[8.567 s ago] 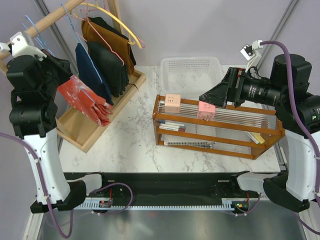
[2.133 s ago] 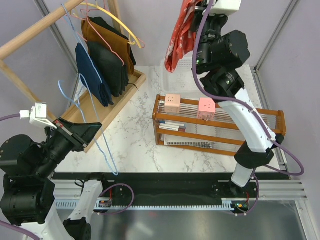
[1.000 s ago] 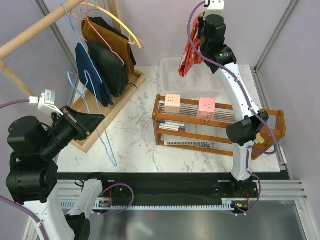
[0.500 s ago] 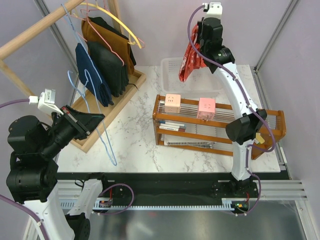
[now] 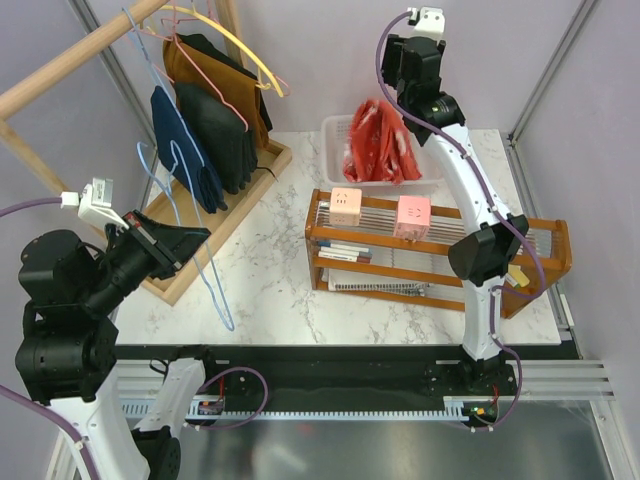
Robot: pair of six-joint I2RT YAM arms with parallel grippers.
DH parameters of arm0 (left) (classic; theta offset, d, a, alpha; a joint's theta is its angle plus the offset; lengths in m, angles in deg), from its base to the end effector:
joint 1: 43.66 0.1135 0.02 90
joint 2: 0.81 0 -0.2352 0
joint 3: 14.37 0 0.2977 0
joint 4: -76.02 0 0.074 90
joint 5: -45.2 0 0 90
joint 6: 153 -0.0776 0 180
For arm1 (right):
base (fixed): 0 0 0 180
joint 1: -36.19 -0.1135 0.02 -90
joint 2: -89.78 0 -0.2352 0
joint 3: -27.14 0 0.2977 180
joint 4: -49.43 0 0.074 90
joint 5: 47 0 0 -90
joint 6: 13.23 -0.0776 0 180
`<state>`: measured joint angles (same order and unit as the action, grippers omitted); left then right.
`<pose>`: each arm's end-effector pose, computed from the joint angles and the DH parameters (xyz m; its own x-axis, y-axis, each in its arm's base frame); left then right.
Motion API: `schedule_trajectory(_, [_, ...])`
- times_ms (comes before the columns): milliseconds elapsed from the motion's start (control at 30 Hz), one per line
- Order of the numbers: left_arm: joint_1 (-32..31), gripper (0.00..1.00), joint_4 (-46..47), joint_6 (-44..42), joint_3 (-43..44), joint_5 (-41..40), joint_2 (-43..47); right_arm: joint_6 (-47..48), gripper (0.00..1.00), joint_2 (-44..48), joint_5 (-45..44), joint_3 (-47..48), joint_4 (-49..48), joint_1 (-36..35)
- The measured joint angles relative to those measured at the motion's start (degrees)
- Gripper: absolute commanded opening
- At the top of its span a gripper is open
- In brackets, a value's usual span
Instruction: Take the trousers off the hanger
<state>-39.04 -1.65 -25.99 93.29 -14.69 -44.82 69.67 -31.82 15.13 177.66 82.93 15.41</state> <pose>0.1226 -0.0291 0.5095 -0.4429 -0.5582 -0.7016 0.1864 0.7081 -0.6811 0.5233 0.1598 0.4464 -0.0590 0.0945 -0.9938 0.1303 0.9877 0.0862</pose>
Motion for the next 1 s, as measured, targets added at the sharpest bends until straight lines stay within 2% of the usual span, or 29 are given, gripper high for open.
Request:
schedule_trajectory(367, [0.0,0.02,0.3,0.5,-0.9,0.0,0.4,-2.2,0.75,0.5,0.6,-0.7,1.5,0.0])
schedule_trajectory(600, [0.0,0.02,1.1,2.0,-1.2,0.0,0.5,-5.2,0.75,2.8,3.1,-0.7,6.6,0.0])
schedule_trajectory(767, [0.0,0.02,2.1,3.3,-1.5,0.1,0.5,-9.0,0.75,8.2,6.1,-1.0,10.8,0.0])
schedule_trajectory(1000, [0.0,0.02,2.8,5.5,-1.6,0.3,0.5,-13.8,0.75,20.5,10.4,-4.7,14.4,0.0])
